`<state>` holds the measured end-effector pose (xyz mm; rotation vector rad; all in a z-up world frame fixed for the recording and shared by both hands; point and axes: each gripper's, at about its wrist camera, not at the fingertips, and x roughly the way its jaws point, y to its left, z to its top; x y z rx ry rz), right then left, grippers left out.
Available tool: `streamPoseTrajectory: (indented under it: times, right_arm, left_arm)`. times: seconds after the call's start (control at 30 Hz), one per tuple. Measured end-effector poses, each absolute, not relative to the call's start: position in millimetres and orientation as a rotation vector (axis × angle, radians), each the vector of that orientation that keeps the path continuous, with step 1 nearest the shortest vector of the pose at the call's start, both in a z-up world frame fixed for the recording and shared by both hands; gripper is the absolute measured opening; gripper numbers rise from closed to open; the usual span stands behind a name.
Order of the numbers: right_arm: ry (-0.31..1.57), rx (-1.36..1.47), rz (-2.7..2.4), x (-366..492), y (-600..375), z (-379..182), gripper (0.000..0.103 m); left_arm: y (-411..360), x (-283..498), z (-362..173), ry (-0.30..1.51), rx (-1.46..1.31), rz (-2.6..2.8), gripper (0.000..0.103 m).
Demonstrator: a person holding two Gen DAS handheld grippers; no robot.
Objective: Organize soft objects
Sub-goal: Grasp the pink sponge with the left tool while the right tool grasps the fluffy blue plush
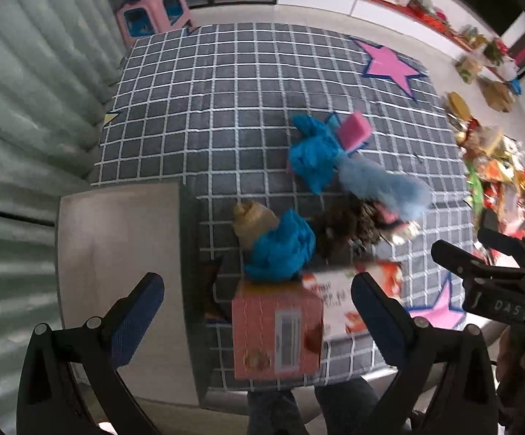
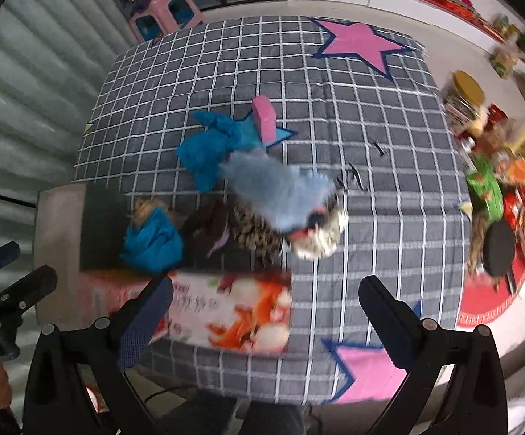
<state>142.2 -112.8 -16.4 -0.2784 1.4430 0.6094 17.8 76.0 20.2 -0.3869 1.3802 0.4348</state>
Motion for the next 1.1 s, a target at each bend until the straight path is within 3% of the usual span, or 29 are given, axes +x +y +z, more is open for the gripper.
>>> streamPoseTrajectory:
  times: [0.53,1.1]
  right_arm:
    - [1.573,-0.444,0.711,201.7,-44.5,-132.3,0.103]
    - [1.551,-0.298,0.384,289.0,-166.0,-148.0,0.103]
  left_arm:
    - [84.1,98.9,-45.4,1.508,-0.422,0.516,0.103]
    - [79.2,189.7,-132.2,1.611,-0.33,0.543,0.103]
